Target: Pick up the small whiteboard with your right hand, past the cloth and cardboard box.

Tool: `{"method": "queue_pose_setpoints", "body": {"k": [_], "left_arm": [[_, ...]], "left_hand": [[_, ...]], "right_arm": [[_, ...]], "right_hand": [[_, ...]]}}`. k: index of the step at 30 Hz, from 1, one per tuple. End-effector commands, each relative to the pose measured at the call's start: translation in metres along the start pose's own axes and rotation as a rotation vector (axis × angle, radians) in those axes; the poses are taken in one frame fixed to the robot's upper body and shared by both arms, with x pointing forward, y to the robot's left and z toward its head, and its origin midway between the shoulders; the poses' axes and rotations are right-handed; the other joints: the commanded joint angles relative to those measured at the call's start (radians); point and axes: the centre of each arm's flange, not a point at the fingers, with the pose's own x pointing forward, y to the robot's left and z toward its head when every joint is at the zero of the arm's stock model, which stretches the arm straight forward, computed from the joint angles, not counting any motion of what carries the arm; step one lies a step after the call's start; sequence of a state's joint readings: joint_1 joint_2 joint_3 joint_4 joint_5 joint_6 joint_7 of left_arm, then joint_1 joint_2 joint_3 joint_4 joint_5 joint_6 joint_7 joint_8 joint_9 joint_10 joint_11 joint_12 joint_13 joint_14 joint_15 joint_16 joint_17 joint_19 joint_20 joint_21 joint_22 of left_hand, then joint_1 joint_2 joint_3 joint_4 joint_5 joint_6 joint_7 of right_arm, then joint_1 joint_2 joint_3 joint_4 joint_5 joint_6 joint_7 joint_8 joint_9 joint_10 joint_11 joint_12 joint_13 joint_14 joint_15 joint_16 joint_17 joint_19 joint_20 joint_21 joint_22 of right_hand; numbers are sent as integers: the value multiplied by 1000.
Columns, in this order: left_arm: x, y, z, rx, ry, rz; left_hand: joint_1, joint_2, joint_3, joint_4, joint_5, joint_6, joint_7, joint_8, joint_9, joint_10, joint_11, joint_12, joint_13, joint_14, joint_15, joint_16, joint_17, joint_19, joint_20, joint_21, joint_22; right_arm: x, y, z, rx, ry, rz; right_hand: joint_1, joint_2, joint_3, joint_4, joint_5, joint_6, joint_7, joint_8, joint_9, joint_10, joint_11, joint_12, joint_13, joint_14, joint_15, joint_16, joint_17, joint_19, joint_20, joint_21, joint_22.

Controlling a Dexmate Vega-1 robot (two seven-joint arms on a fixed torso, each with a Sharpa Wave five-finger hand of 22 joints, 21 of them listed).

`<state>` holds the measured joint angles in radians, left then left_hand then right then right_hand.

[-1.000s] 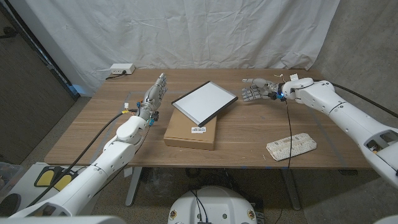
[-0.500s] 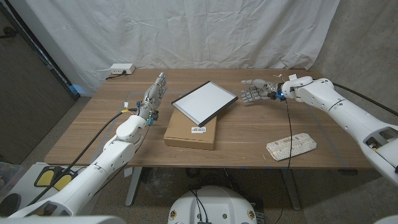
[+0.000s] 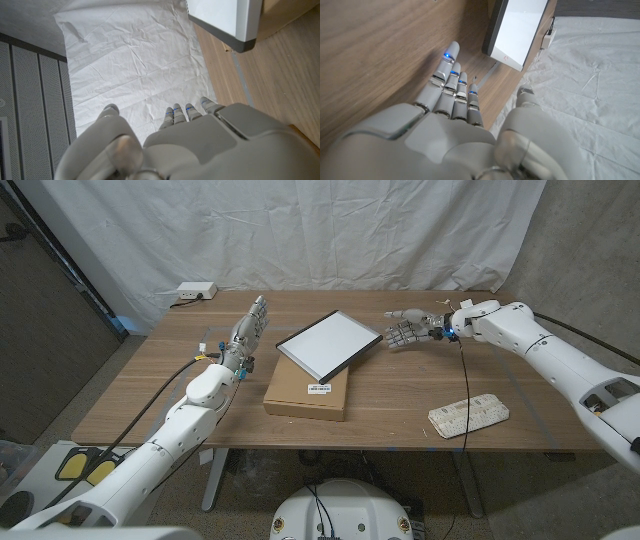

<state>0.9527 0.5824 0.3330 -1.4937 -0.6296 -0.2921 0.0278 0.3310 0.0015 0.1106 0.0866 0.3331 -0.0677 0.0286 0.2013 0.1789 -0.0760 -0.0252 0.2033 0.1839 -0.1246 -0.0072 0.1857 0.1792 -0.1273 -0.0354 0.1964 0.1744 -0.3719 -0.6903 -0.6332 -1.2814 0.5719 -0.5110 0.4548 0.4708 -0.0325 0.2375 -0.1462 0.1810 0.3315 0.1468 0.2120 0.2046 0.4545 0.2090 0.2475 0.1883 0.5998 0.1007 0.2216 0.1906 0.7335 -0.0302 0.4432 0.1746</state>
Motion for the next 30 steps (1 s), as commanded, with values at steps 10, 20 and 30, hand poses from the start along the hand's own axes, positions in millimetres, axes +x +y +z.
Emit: {"method": "queue_pose_setpoints", "body": {"k": [10,20,30], "left_arm": [[1,2,2,4,1,-3],[1,1,-1,0,7,-2],[0,1,-3,-5,4,-1]], "left_hand": [[11,0,-9,1,6,3,0,-4,6,1,2,-1,3,3,0,1,2,1,-10,3,5],[11,1,-10,1,6,4,-1,-4,6,2,2,-1,3,2,0,0,2,1,-9,3,5],[12,2,-12,0,5,3,-1,-4,6,1,4,-1,3,2,0,0,2,1,-9,3,5]], "right_arm": [[8,6,3,5,20,70],[9,7,3,10,18,87],[11,10,8,1,12,105]], "right_hand": [[48,-1,9,-15,9,-30,60,-12,1,-27,8,-15,5,-12,7,-12,2,3,11,-14,4],[62,-3,12,-17,11,-38,60,-14,2,-37,9,-20,6,-16,10,-15,2,2,12,-20,4],[69,-3,13,-16,11,-43,61,-15,2,-42,9,-22,6,-13,10,-14,3,3,12,-23,4]]}}
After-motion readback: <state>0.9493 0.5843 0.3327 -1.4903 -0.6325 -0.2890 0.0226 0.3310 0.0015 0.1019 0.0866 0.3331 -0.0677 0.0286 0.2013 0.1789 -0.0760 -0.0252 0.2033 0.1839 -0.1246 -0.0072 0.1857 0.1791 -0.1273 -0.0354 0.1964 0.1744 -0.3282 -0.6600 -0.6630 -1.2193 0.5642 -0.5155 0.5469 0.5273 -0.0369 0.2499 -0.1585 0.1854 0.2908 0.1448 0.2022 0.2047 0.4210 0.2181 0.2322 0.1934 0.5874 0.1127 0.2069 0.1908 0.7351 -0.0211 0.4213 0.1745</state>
